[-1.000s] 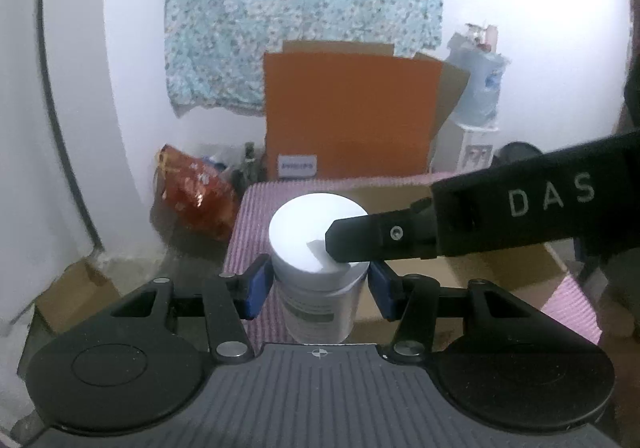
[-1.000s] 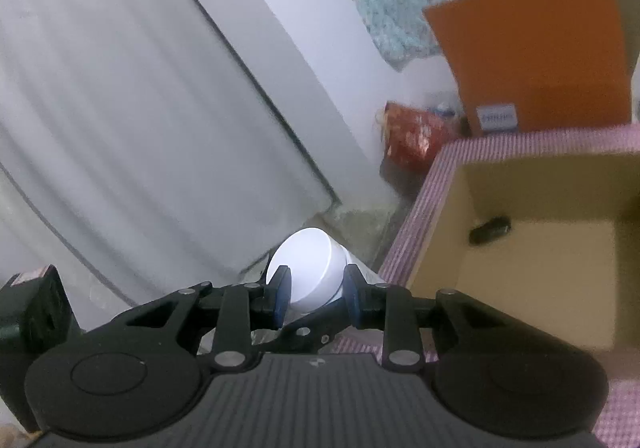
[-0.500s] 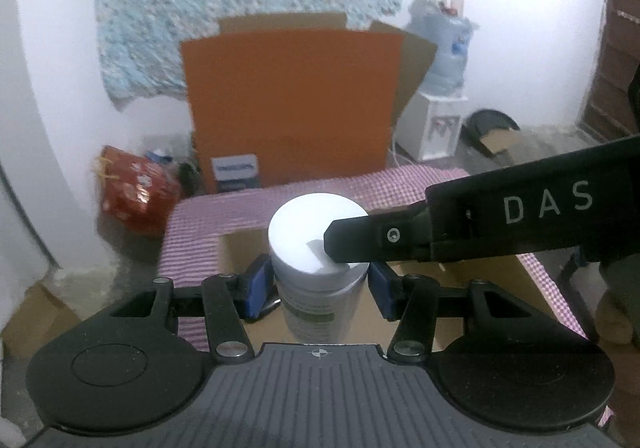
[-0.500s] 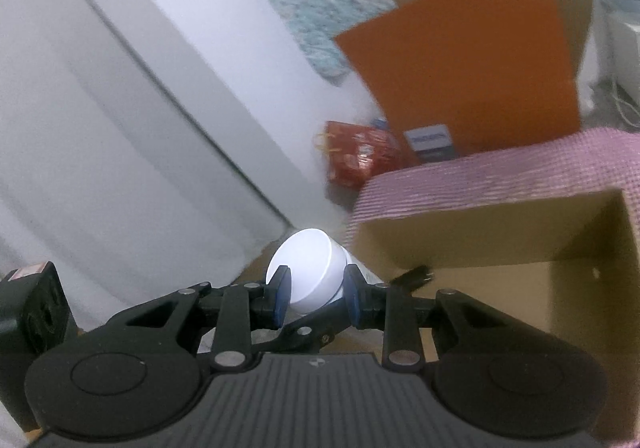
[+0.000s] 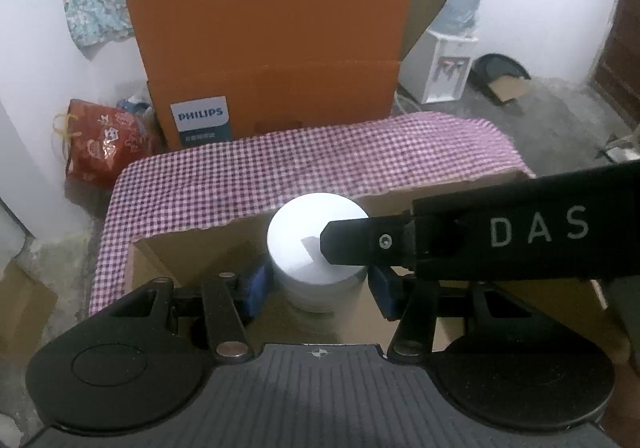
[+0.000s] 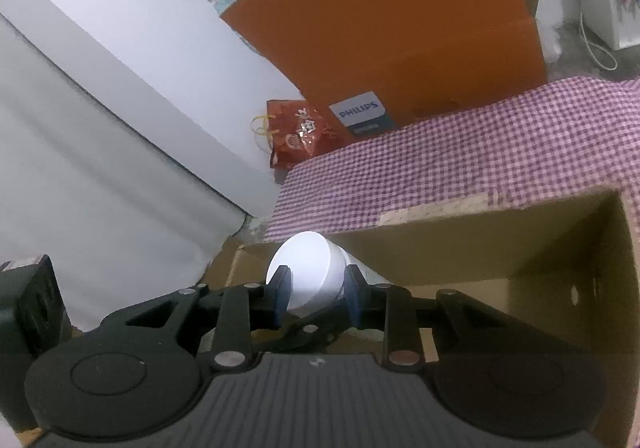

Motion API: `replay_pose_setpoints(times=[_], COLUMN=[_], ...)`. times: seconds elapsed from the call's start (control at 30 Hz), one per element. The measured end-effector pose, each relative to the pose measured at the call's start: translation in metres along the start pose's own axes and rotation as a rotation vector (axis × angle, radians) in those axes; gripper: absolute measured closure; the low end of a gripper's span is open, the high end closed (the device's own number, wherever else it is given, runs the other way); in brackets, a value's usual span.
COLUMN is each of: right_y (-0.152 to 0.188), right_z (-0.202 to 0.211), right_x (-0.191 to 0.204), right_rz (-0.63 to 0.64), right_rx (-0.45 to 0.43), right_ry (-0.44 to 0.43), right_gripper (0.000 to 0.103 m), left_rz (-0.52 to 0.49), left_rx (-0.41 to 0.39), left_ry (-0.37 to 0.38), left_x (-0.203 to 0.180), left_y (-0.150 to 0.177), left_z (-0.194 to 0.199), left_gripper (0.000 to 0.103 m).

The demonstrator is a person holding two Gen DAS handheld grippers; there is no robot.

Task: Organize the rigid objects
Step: 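Lower the white pill bottle into the box and open the right gripper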

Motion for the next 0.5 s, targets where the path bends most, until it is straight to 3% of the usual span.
replay_pose_setpoints(times=[0.33, 0.5], right_y=[0.008, 0.006], right_z=[-0.023, -0.016], right_x=[-0.020, -0.015], right_rz=[-0.036, -0.026], right_rx=[0.032, 0.025], right_ry=[-0.005, -0.014], right_gripper=[0.071, 0.070], left_rz=[-0.036, -0.058], left_rx=[0.064, 0.070], left_ry=[-0.043, -0.046], left_x=[-0.008, -0.013], left_y=[0.010, 0.011], left_z=[-0.023, -0.017], left_gripper=[0.050, 0.038])
Point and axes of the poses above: each gripper's, at about its wrist camera, not at the fingertips, and z roughly against the way its jaws point, x to its left, y to its underside, the point moved 7 cm from there along -z, roughly the way its jaws point, and after that the axes turned 5 degrees about -x, right-handed, at the moved point
